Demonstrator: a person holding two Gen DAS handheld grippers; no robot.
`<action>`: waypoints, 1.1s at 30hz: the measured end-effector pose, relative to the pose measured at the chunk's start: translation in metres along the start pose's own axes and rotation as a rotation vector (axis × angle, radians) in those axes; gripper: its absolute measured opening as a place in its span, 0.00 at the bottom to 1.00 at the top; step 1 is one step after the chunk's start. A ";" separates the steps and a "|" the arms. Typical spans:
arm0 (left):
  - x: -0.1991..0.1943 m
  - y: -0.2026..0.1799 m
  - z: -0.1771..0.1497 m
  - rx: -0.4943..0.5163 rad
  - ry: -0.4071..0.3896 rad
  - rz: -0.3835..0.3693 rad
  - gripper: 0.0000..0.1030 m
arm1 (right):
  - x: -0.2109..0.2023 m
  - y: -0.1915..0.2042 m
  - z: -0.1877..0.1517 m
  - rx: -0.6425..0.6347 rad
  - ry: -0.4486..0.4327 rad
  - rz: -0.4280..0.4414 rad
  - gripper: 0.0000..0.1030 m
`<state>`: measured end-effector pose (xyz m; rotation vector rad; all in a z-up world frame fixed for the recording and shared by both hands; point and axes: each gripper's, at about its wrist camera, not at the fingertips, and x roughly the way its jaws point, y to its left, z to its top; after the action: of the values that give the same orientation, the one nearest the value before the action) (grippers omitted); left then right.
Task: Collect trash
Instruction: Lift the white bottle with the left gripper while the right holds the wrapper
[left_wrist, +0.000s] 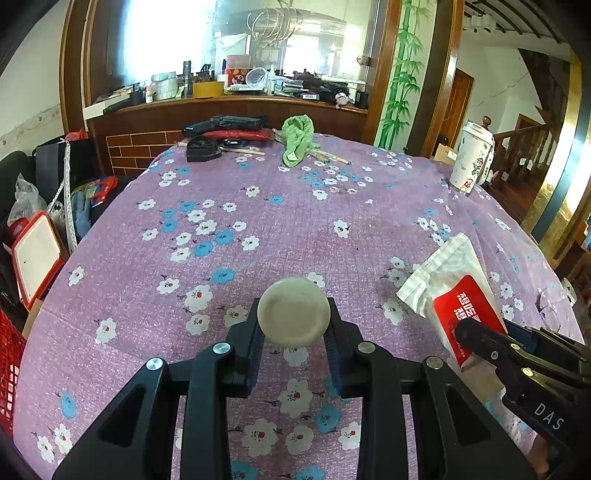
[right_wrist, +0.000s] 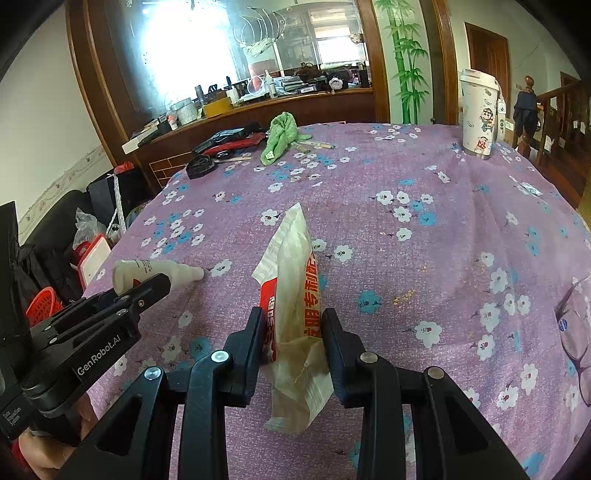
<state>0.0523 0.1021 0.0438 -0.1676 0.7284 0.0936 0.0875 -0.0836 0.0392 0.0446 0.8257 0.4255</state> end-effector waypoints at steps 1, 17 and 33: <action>-0.001 0.000 0.000 0.003 -0.006 0.002 0.28 | 0.000 0.000 0.000 0.001 0.000 0.000 0.33; -0.016 -0.003 0.003 0.026 -0.074 0.037 0.28 | -0.007 0.009 -0.002 -0.039 -0.038 -0.028 0.33; -0.023 0.000 0.005 0.022 -0.115 0.073 0.28 | -0.020 0.023 -0.005 -0.103 -0.107 -0.071 0.33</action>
<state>0.0384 0.1022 0.0626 -0.1138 0.6211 0.1632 0.0644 -0.0707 0.0545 -0.0566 0.6966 0.3949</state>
